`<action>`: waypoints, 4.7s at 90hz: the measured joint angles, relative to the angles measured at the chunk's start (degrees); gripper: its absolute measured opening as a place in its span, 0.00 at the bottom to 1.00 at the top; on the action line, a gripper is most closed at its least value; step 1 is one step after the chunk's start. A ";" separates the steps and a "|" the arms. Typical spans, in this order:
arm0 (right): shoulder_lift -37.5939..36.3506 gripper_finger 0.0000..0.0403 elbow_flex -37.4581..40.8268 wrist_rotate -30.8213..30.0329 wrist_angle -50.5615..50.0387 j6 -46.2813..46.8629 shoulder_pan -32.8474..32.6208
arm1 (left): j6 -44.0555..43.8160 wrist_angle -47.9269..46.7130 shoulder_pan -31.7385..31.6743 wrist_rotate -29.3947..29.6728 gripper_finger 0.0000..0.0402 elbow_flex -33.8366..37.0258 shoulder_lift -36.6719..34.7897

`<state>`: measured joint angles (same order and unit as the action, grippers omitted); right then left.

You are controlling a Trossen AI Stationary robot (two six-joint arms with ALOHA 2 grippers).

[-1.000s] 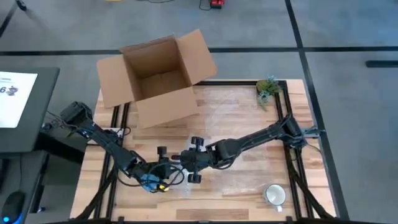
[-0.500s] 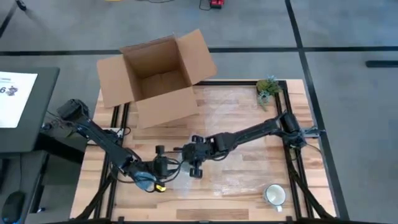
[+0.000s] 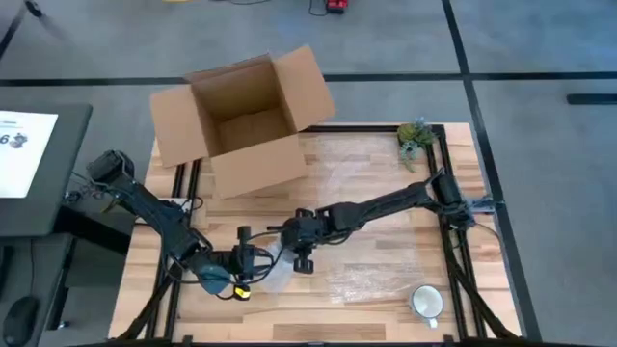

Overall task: Wrap mug
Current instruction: Wrap the green patterned mug with the bubble wrap

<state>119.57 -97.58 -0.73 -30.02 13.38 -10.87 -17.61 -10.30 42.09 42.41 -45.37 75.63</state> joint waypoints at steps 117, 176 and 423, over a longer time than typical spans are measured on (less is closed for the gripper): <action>-4.79 0.17 -9.29 0.89 -22.50 -12.03 -8.54 | -2.45 -0.35 0.00 0.20 0.19 1.67 0.40; -3.93 0.54 15.76 -3.16 -5.68 -14.21 -24.02 | -1.51 -0.87 0.21 0.18 0.19 1.67 0.40; -4.00 0.19 5.19 -16.24 9.27 -11.38 -3.59 | 8.15 20.96 -3.26 -11.54 0.19 6.22 -0.15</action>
<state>115.57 -92.39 -16.97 -20.75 2.00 -14.46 -9.46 10.66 38.82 30.88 -39.16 75.48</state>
